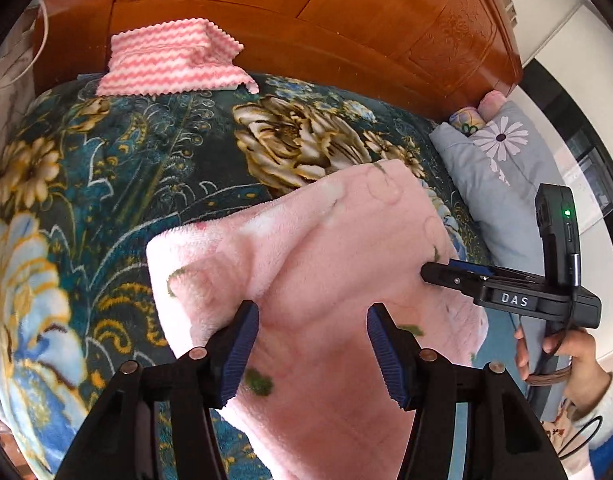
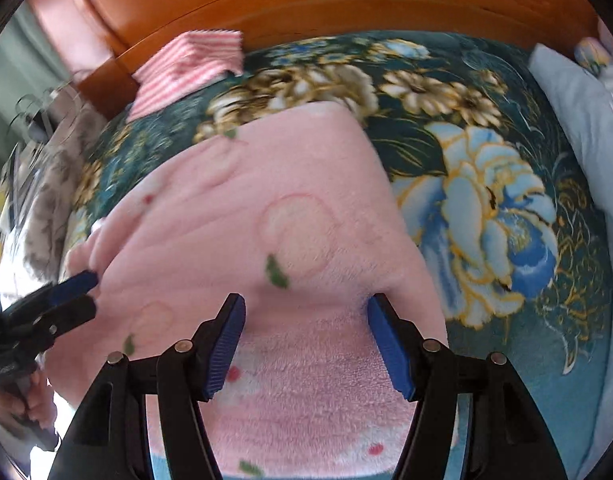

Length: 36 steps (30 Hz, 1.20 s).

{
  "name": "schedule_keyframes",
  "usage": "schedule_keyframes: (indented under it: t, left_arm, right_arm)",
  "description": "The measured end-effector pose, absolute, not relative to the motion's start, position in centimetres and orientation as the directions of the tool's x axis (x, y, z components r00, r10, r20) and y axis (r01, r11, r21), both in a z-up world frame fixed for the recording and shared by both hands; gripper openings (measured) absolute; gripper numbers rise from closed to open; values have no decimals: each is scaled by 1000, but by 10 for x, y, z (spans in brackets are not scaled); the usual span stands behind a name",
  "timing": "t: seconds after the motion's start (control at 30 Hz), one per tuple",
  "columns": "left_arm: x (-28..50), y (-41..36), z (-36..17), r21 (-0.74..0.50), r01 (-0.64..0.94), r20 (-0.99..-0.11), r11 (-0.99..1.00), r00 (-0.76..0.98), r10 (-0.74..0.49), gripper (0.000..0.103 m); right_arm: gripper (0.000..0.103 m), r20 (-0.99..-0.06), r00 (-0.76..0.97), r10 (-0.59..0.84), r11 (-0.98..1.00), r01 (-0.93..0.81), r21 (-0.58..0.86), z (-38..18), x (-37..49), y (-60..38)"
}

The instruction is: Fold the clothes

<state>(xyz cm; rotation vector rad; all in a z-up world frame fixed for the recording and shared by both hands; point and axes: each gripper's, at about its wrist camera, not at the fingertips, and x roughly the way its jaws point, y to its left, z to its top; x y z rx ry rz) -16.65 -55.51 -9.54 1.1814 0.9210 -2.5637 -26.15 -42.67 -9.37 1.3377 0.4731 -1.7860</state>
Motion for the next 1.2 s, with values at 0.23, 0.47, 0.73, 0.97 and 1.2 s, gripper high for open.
schedule_keyframes:
  t: [0.23,0.47,0.73,0.97,1.2]
  left_arm:
    - [-130,-533,-70,-439,392,-707,-809,-706,42,61]
    - [-64,-492,-103,-362,502,-735,-785,-672,-92,61]
    - [-65,-472,-142,-343,509,-784,-789,-618,-57,61]
    - [-88,-469,-151,-251,534,-791,-808,-594,-146,66]
    - [-90,-462,-159,-180,545,-764,-819,-602,-233,78]
  right_arm:
    - [65,-888,-132,-440,-619,761,193,-83,-254,-422]
    - [65,-839,-234,-491,-692,690,213,-94,-194,-352]
    - [66,-885,-258,-388,-733,669,126,-147,-139,-325]
    - [80,-848,-368,-382,-774,629,76,-151,-126,-340]
    - [83,-794,-489,-361,-796,605,-10,-162,-109,-343]
